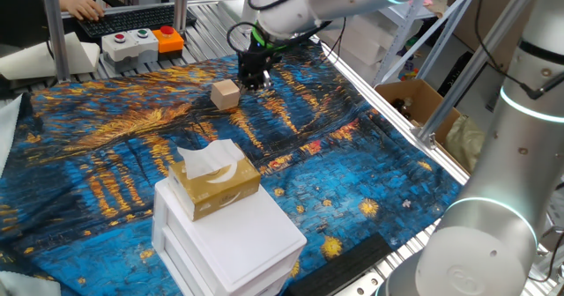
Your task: Approach and touch the side of the small block
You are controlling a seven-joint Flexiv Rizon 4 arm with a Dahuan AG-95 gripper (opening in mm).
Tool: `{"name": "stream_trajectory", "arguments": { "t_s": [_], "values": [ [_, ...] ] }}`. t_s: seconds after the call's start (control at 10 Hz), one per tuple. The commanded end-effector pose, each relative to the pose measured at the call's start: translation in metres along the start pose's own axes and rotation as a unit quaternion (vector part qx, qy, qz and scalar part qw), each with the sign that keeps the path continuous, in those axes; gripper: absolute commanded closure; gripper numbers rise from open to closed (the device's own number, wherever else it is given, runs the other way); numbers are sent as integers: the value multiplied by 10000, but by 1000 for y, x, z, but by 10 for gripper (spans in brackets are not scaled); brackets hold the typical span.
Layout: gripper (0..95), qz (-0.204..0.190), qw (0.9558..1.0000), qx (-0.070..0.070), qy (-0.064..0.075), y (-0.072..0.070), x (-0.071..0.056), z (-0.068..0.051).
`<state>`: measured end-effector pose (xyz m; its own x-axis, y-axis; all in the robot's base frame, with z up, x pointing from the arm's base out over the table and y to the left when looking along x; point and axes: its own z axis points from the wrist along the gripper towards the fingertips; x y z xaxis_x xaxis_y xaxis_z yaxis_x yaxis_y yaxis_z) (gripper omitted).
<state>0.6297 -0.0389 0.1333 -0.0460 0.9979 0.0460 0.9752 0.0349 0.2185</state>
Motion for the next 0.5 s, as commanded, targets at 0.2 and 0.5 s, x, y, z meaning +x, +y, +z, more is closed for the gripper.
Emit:
{"name": "stream_trajectory", "arguments": {
  "t_s": [0.2, 0.5],
  "values": [
    [950, 24, 10000, 42, -9, -2, 0, 14],
    [950, -5, 10000, 42, 17, -8, -2, 28]
  ]
}}
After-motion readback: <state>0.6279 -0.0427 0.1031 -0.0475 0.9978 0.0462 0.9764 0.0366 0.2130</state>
